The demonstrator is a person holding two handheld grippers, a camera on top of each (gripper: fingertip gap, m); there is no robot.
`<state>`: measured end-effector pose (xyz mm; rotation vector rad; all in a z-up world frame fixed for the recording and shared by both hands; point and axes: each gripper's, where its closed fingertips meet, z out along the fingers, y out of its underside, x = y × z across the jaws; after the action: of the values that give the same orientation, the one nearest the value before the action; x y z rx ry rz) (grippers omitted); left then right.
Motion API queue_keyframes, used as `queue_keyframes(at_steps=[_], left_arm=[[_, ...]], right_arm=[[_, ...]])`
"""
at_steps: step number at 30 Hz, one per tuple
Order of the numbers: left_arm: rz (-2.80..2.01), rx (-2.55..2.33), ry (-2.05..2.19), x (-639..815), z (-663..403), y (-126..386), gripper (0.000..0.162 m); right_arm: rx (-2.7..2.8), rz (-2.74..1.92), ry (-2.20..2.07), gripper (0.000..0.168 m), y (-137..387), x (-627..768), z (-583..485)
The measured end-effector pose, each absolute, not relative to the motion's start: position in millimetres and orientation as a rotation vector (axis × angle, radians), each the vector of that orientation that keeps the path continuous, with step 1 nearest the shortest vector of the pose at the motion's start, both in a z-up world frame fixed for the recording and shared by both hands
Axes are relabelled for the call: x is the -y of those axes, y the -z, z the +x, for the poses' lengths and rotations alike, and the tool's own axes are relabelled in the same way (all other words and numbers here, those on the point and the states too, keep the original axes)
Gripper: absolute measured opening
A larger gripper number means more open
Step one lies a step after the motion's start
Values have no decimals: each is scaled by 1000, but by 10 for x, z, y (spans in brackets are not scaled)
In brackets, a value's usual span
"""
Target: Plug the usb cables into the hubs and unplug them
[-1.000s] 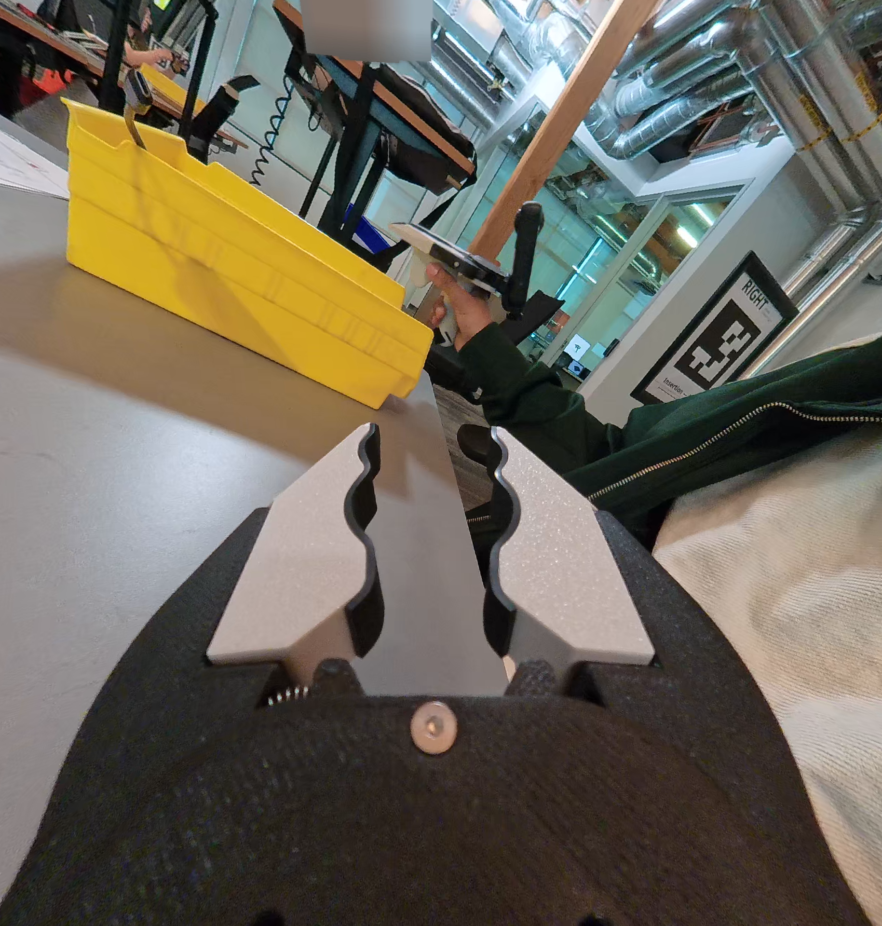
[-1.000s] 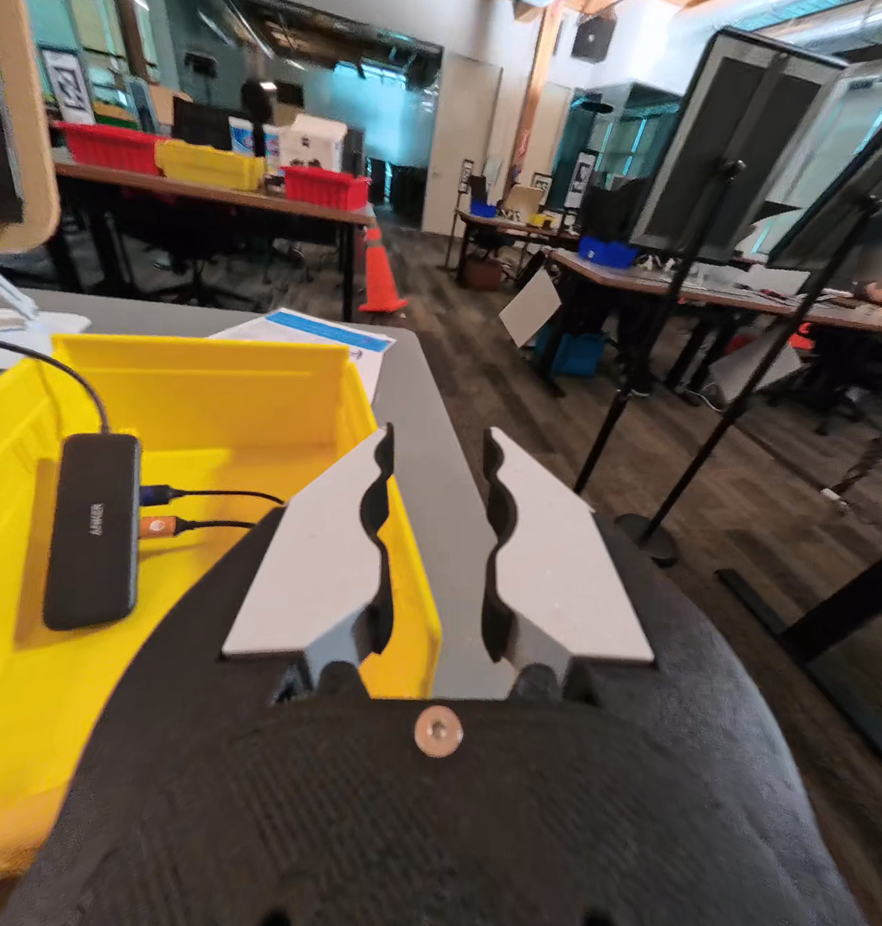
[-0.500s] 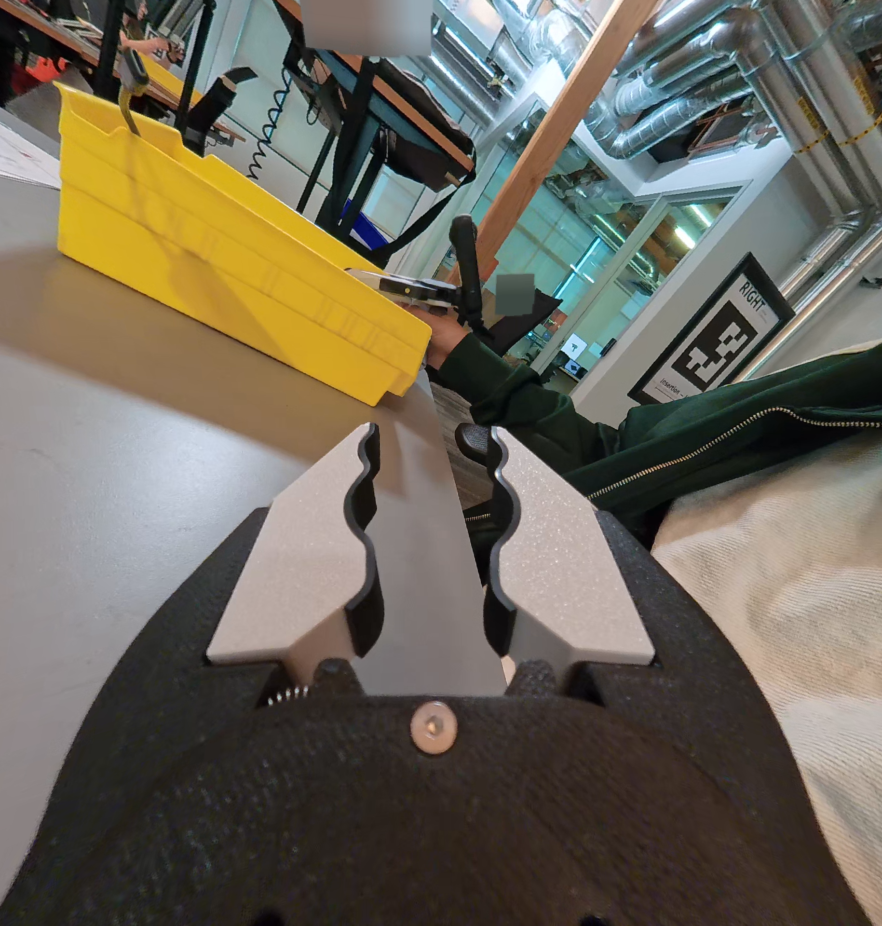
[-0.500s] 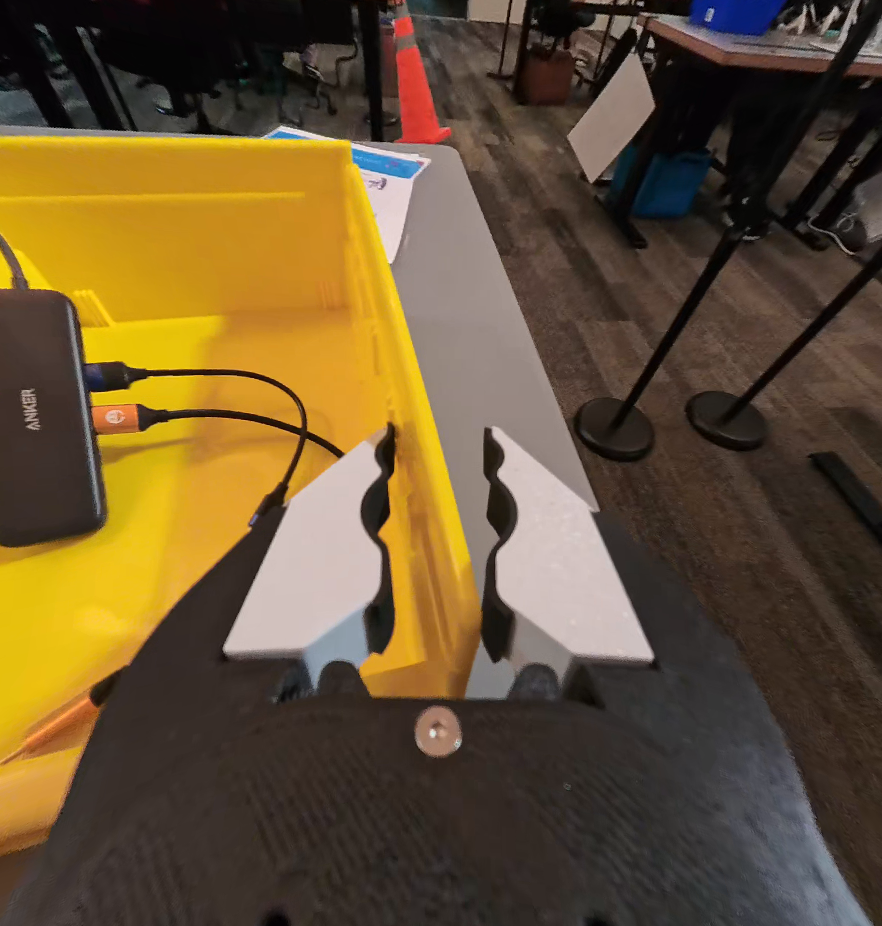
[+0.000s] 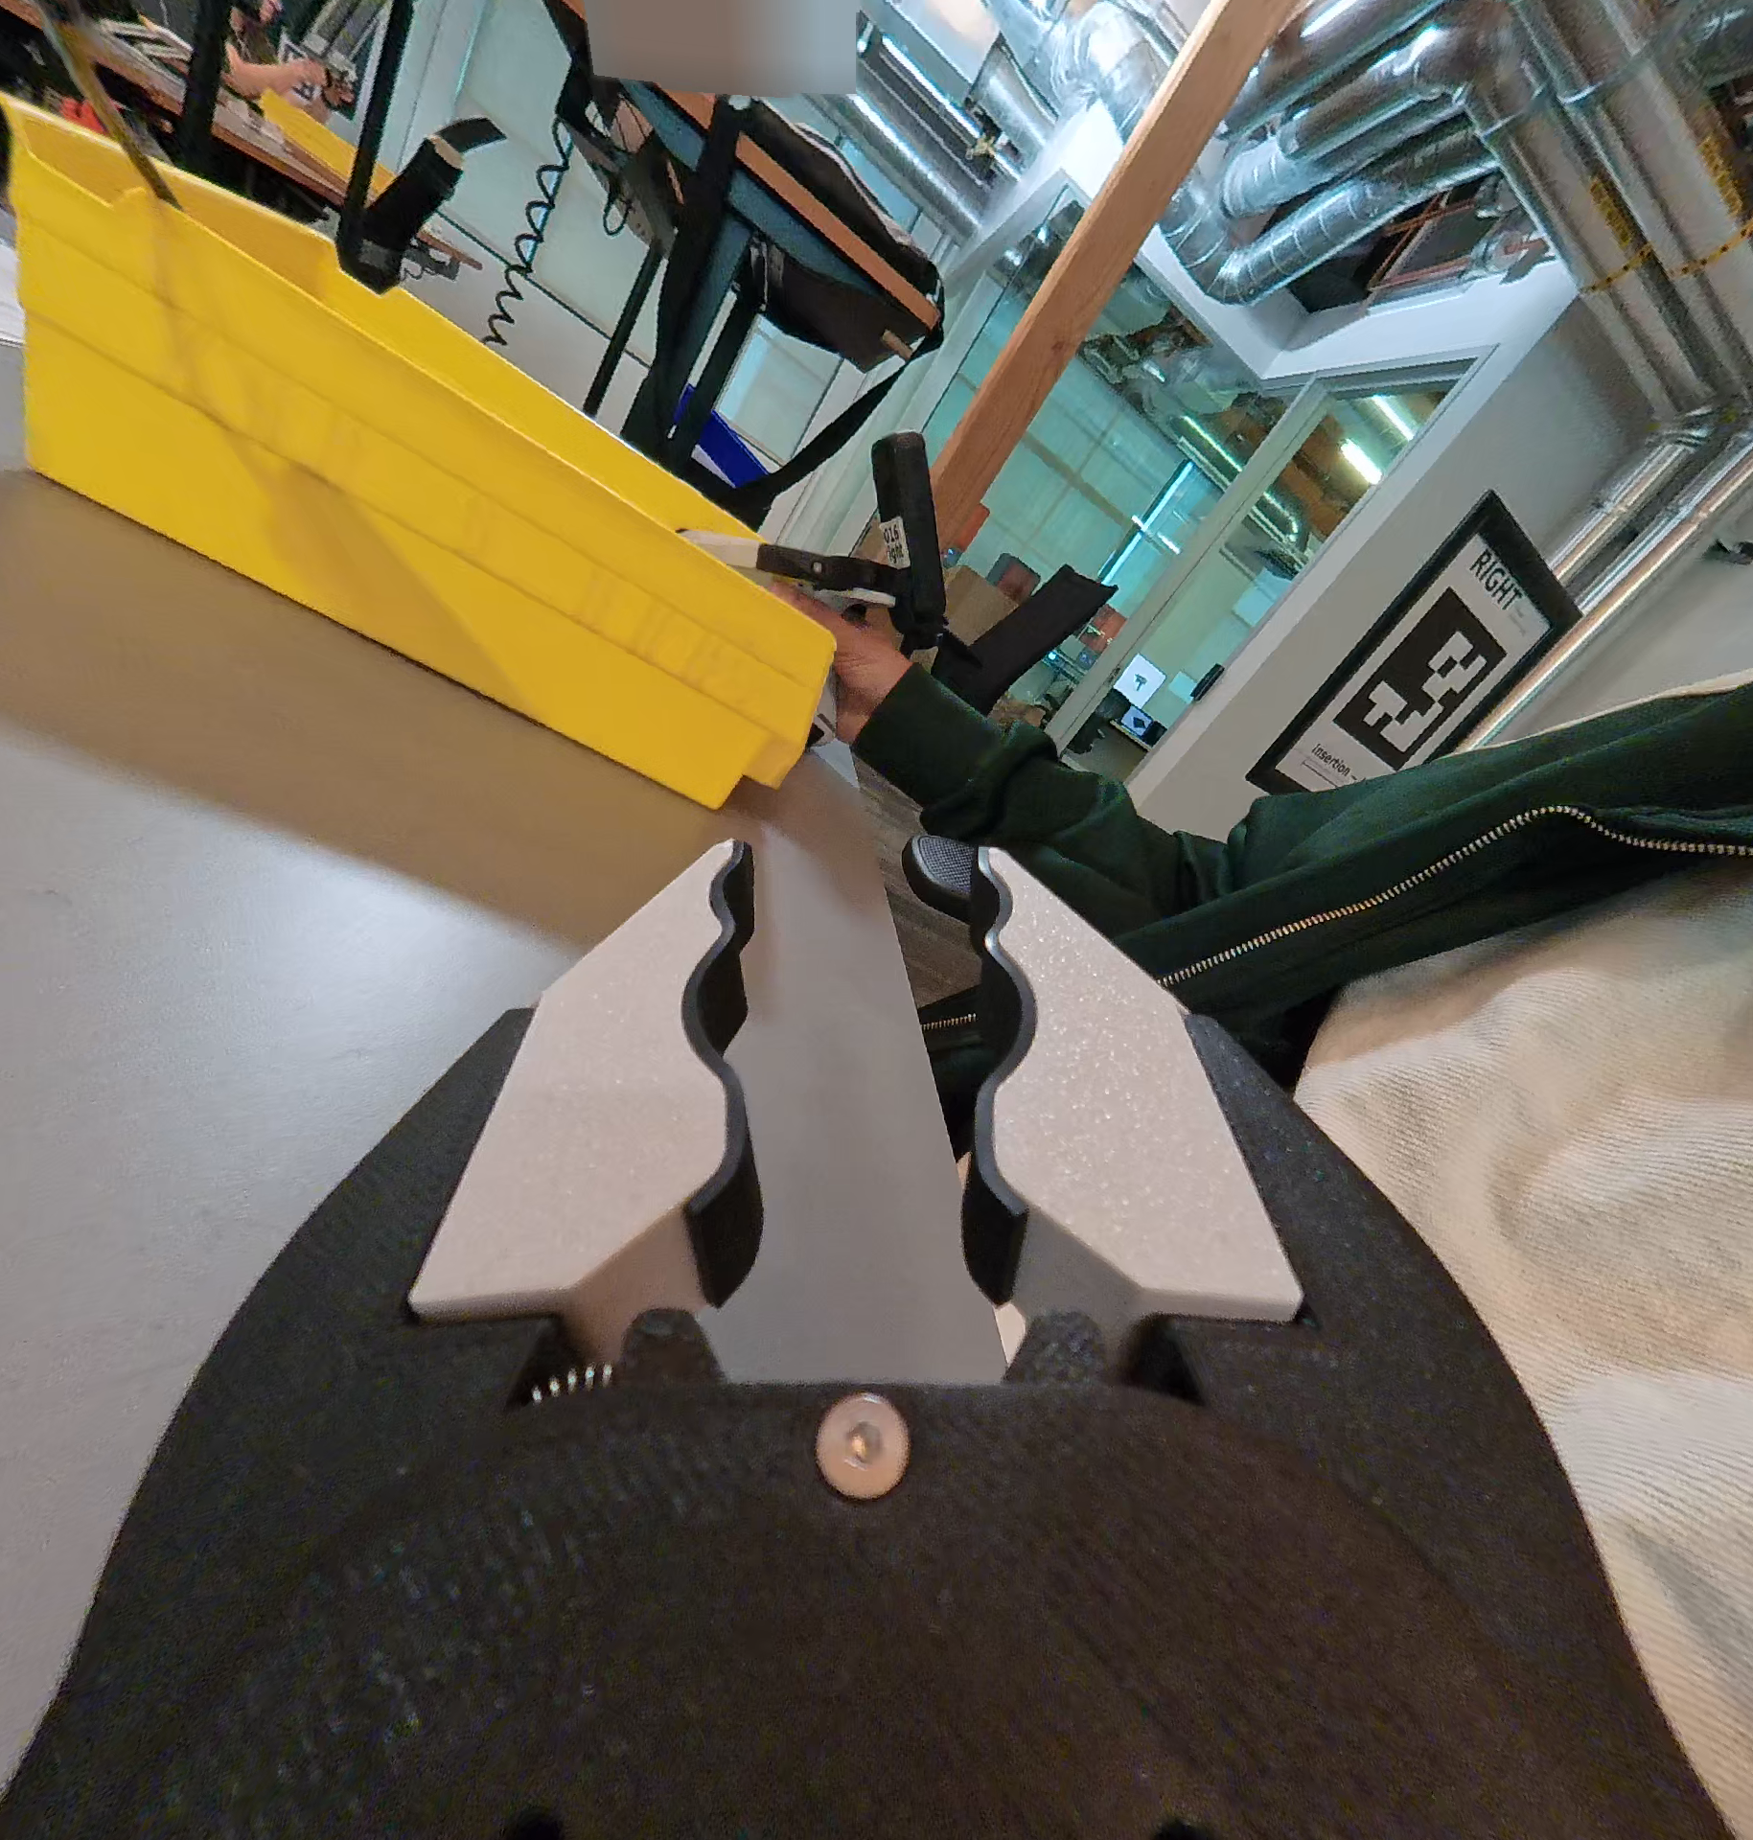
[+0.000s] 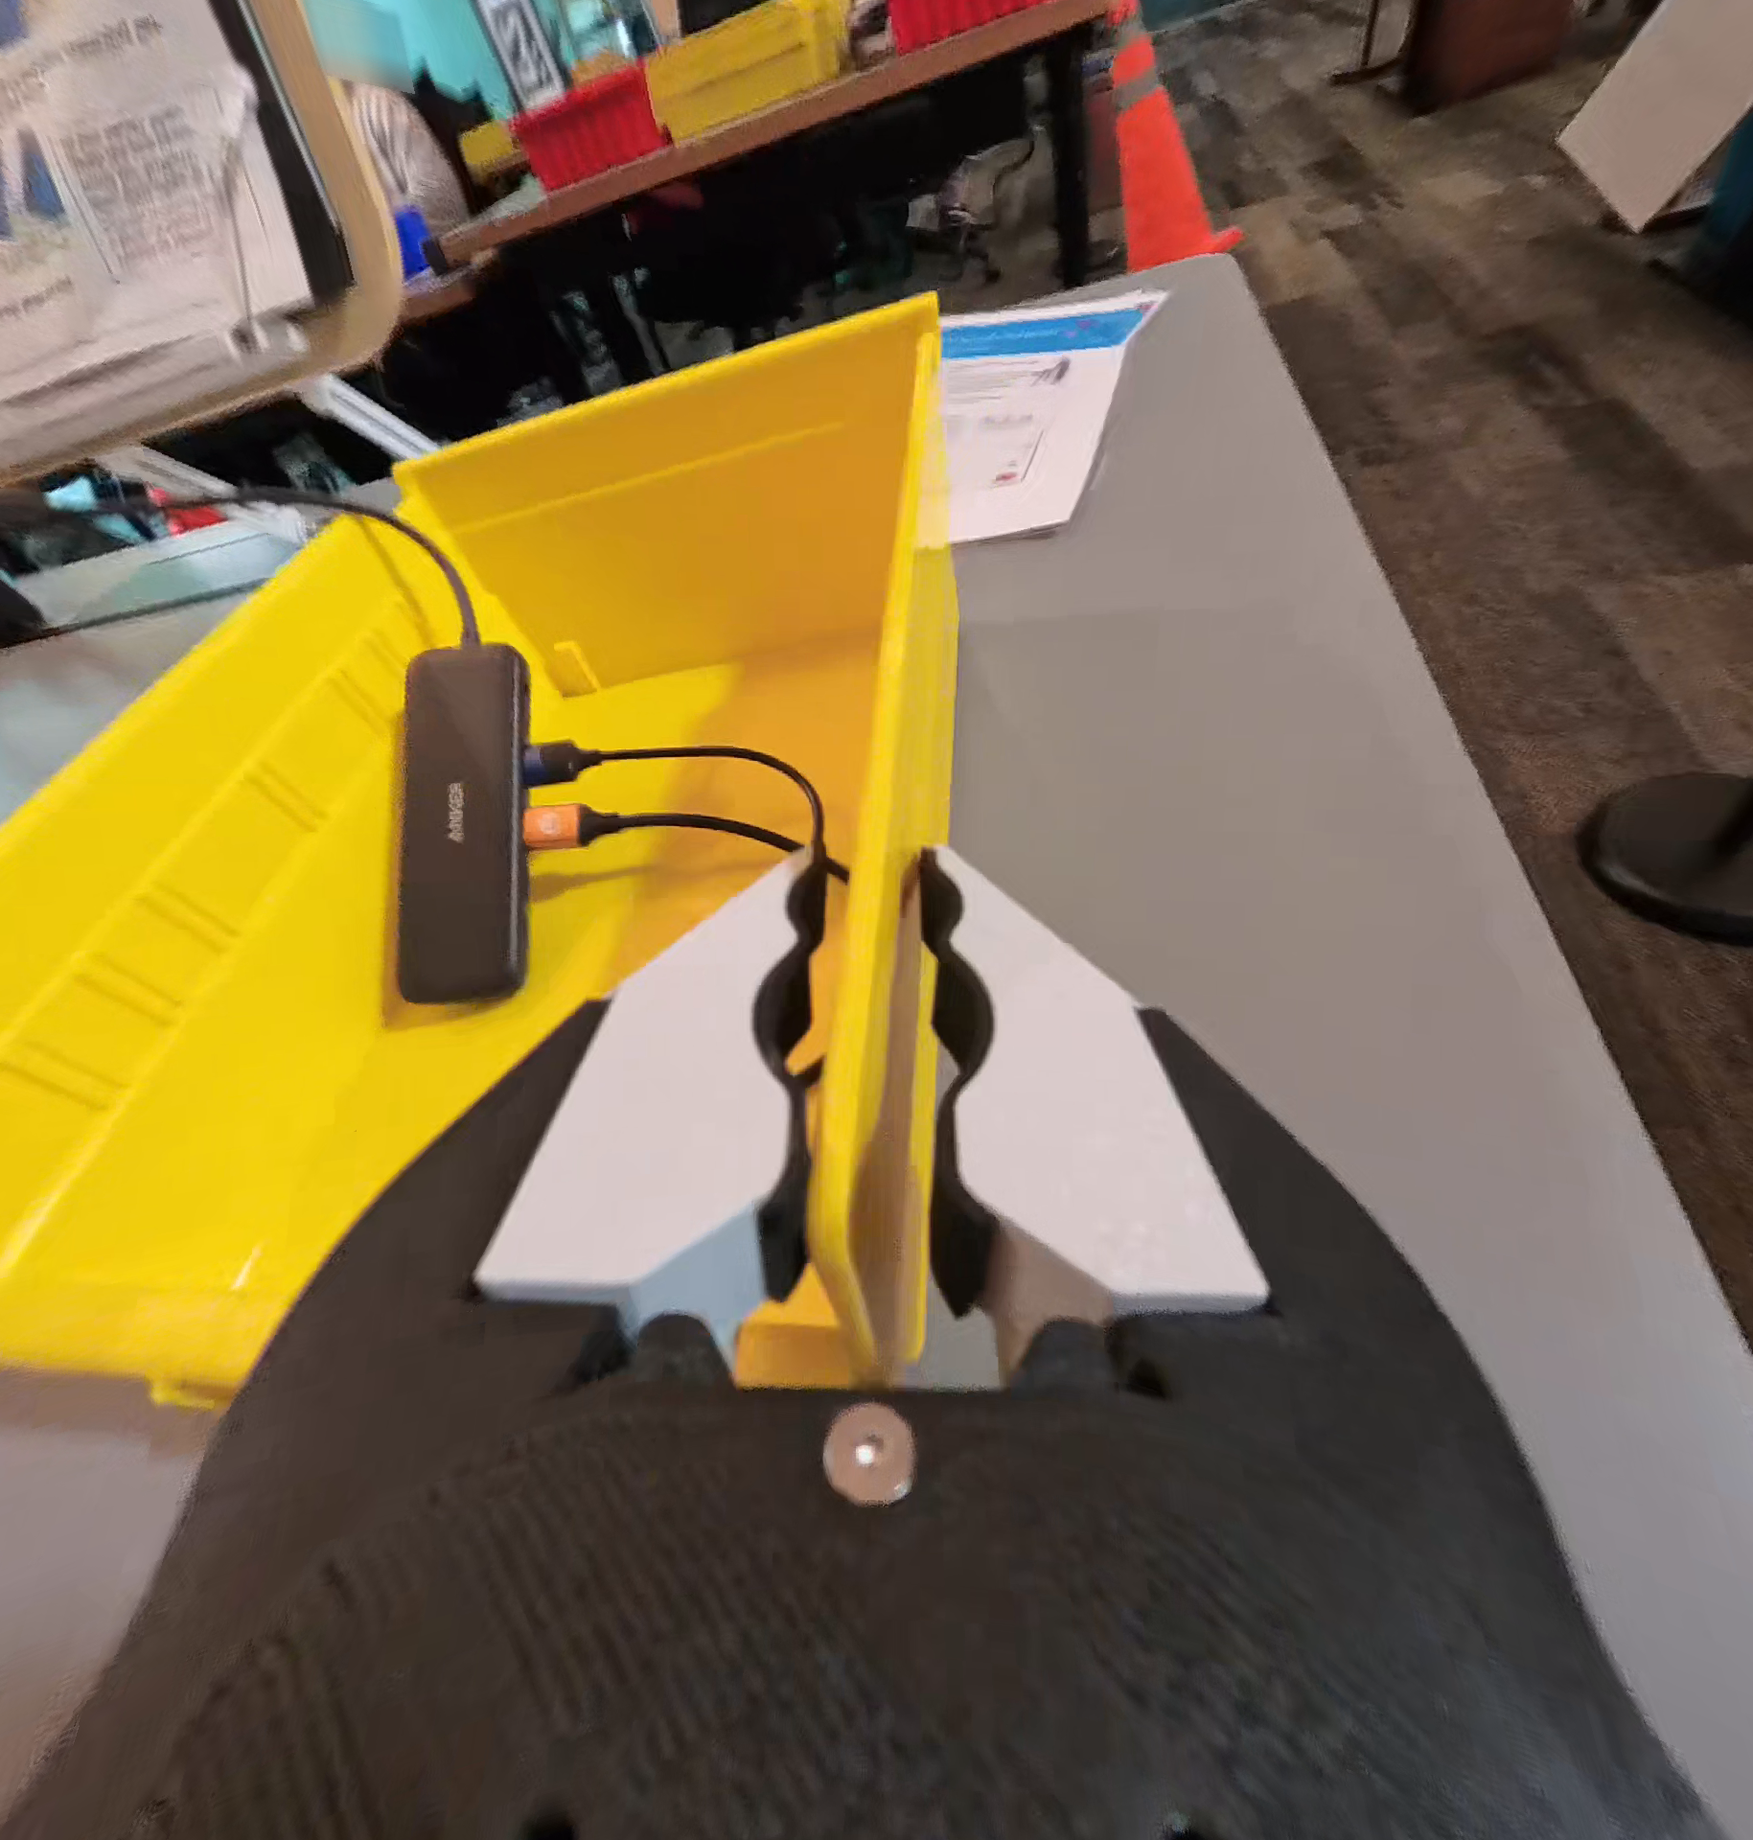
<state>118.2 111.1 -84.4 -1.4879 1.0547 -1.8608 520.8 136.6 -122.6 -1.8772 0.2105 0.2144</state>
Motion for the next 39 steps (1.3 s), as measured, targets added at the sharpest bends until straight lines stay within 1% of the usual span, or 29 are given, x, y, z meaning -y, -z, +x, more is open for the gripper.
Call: queue_keyframes(at_steps=[1, 2, 4, 8, 11, 14, 16, 18, 19, 20, 21, 22, 23, 26, 27, 28, 30, 32, 33, 34, 35, 36, 37, 38, 39], left_arm=[[-1487, -1052, 1861, -1114, 1181, 842, 41], [-1488, -1050, 1863, -1117, 1180, 843, 41], [-1493, -1043, 1867, -1126, 1180, 845, 42], [-1485, -1028, 1851, -1146, 1170, 833, 47], [-1465, -1028, 1772, -1181, 1141, 820, 59], [-1485, -961, 1692, -1272, 1076, 773, 67], [-1453, -819, 1668, -1376, 1000, 599, 66], [-1455, -746, 1566, -1448, 886, 536, 65], [-1467, -724, 1478, -1486, 812, 550, 64], [-1476, -685, 1381, -1546, 720, 561, 58], [-1479, -631, 1303, -1599, 615, 549, 55], [-1471, -568, 1260, -1628, 503, 511, 52], [-1463, -491, 1242, -1648, 383, 469, 48], [-1319, -248, 1364, -1568, 68, 156, 52], [-1248, -201, 1412, -1523, -8, 33, 50], [-1206, -172, 1424, -1511, -61, -42, 49], [-1212, -191, 1374, -1561, -65, -44, 49], [-1321, -338, 1253, -1631, 24, 152, 49], [-1386, -399, 1178, -1692, 41, 279, 49], [-1424, -436, 1126, -1748, 40, 354, 47], [-1433, -437, 1113, -1799, 29, 358, 45], [-1426, -423, 1124, -1835, 23, 331, 39], [-1418, -422, 1134, -1853, 22, 322, 27], [-1409, -429, 1137, -1860, 25, 331, 5], [-1405, -416, 1128, -1890, 9, 336, 0]], right_arm=[[-209, -1889, -172, 14, 1235, -1369, 5230], [-187, -1907, -115, 6, 1243, -1371, 5243], [-120, -1933, -28, 4, 1245, -1376, 5229], [-124, -1949, -7, 3, 1239, -1355, 5176], [-183, -1984, 1, 4, 1239, -1339, 5109], [-92, -2087, 187, 5, 1264, -1319, 4911], [-73, -2115, 301, 6, 1266, -1290, 4745], [-173, -2070, 286, 7, 1271, -1274, 4583], [-260, -2018, 217, 6, 1263, -1288, 4505], [-369, -1959, 107, 9, 1255, -1310, 4428], [-460, -1897, -11, 21, 1229, -1339, 4350], [-518, -1845, -83, 36, 1192, -1348, 4303], [-542, -1816, -80, 34, 1159, -1329, 4311], [-460, -1773, 74, 13, 1000, -1256, 4420], [-436, -1765, 85, 6, 977, -1258, 4435], [-429, -1760, 79, 6, 980, -1266, 4446], [-402, -1757, 40, 9, 990, -1292, 4435], [-335, -1780, 21, 13, 1002, -1321, 4426], [-283, -1795, 28, 18, 1007, -1333, 4427], [-225, -1793, 49, 30, 983, -1340, 4438], [-171, -1749, 96, 37, 888, -1332, 4472], [-136, -1665, 174, 38, 719, -1294, 4537], [-115, -1565, 262, 36, 524, -1223, 4602], [-105, -1476, 341, 37, 365, -1136, 4650], [-108, -1418, 409, 39, 277, -1050, 4689]])
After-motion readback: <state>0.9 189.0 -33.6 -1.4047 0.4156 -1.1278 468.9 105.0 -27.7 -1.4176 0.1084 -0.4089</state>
